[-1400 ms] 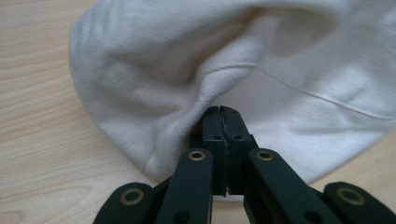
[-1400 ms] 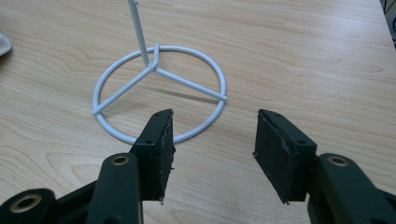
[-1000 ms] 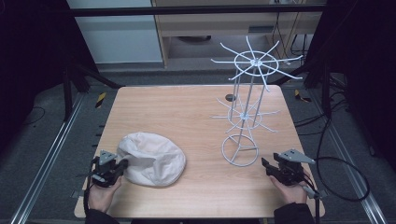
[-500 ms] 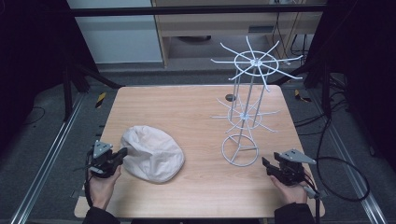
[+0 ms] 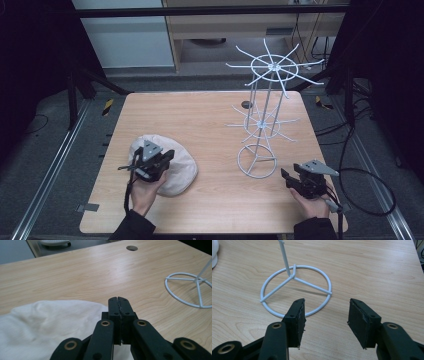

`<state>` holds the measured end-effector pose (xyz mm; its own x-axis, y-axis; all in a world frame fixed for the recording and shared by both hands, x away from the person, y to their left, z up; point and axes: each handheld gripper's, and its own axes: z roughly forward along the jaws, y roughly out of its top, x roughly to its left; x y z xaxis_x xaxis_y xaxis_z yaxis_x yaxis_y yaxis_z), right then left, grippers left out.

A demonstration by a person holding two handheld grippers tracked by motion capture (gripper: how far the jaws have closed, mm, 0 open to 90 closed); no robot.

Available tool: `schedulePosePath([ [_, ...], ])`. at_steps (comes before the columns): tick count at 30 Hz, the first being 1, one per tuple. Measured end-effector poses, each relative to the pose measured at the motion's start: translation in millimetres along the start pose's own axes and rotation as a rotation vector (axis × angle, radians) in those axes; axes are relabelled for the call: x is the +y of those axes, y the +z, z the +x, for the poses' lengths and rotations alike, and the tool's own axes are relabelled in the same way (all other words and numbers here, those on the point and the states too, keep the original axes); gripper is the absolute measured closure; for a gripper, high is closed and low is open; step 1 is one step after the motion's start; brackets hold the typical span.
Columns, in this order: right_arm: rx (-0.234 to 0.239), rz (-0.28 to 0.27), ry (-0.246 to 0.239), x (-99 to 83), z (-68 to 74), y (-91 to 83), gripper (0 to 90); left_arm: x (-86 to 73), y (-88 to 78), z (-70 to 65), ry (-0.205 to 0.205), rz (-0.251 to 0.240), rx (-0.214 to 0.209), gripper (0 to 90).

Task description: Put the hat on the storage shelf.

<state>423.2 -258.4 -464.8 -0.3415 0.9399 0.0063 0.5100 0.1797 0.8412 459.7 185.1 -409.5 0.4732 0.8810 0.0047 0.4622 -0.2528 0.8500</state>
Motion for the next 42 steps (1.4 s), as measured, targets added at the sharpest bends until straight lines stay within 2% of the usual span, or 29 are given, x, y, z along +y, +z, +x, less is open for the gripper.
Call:
schedulePosePath([
  [2, -0.001, 0.002, -0.002, 0.0, -0.5, 0.3, 47.5, 1.2, 13.1, -4.3, -0.008, 0.016, 0.003, 89.9],
  [3, -0.001, 0.002, 0.0, 0.0, -1.1, 0.3, 47.5, 0.9, 25.6, -6.1, -0.014, 0.044, 0.009, 89.9],
  [4, -0.001, 0.002, 0.0, 0.0, -1.1, 0.3, 47.5, 0.9, 25.6, -6.1, -0.014, 0.044, 0.009, 89.9],
  [7, -0.001, 0.003, -0.001, -0.1, -1.5, 0.5, 47.5, -1.4, 44.3, -9.3, -0.019, 0.095, 0.026, 89.9],
  [14, 0.003, 0.008, -0.003, -0.2, -1.8, 0.8, 47.5, -10.4, 54.4, -14.9, -0.008, 0.157, 0.052, 90.0],
  [18, 0.003, 0.01, -0.005, -0.2, -1.7, 0.8, 47.5, -18.7, 55.5, -13.3, -0.025, 0.169, 0.05, 90.0],
  [24, 0.002, 0.013, -0.004, -0.4, -2.1, 1.0, 47.5, -25.4, 46.5, -13.3, -0.016, 0.178, 0.029, 90.0],
  [28, 0.004, 0.015, -0.001, -0.8, -2.2, 1.0, 47.4, -33.4, 34.4, -12.9, -0.002, 0.182, -0.014, 90.0],
  [30, 0.012, 0.02, 0.011, -0.5, -1.6, 0.6, 47.5, -37.0, 26.4, -12.6, 0.002, 0.181, -0.031, 90.0],
  [34, 0.005, 0.019, -0.003, -1.0, -1.9, 1.2, 47.4, -44.1, 10.3, -12.1, 0.016, 0.188, -0.059, 90.0],
  [35, 0.004, 0.018, -0.004, -1.0, -2.0, 1.0, 47.4, -46.7, 2.4, -13.1, 0.031, 0.187, -0.066, 90.0],
  [42, 0.006, 0.019, -0.007, -1.4, -1.5, 1.3, 47.4, -57.2, -18.0, -13.3, 0.056, 0.195, -0.089, 90.0],
])
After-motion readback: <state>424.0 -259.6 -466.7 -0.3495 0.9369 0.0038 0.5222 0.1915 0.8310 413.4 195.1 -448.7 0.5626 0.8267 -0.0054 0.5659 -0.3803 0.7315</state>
